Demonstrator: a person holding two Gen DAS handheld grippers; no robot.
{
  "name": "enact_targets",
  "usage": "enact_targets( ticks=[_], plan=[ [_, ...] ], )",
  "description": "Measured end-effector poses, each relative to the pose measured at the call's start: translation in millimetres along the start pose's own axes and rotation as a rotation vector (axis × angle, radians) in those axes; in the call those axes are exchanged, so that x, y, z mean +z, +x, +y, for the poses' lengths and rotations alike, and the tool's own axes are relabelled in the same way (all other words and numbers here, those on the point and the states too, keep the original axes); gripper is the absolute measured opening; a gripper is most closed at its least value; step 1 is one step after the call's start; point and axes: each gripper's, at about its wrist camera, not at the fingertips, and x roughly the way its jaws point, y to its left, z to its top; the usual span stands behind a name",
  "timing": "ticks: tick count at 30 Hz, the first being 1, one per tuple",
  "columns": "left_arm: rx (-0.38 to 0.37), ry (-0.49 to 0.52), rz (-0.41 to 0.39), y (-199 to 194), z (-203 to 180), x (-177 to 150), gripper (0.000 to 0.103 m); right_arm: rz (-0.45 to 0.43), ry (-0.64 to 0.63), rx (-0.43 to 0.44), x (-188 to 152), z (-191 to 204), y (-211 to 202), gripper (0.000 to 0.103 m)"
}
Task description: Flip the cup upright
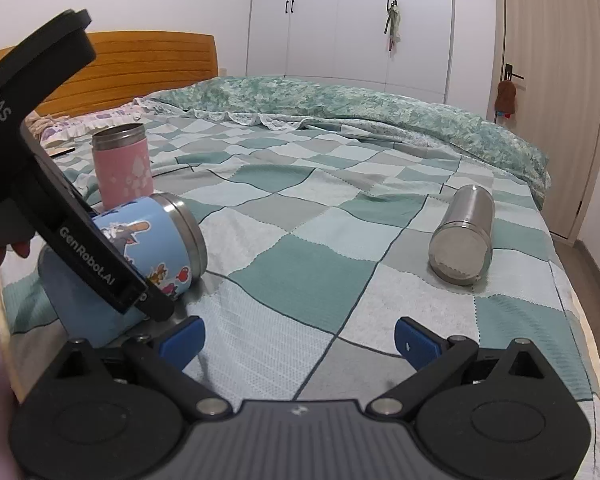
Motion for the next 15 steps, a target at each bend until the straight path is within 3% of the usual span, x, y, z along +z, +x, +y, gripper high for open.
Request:
enact_targets(
  ticks=[11,15],
  plan=[
    [-0.105,-0.049,-0.171,-44.9,25.5,-3.8,0.085,-0.031,-0.032,-0.013,21.0,12.6,-15.5,0.101],
    [-0.091,-0.046,-0.275,-60.7,33.3,4.6,0.085,-0.041,-0.04,-0.023,33.8,18.1,-13.4,0.101]
  ],
)
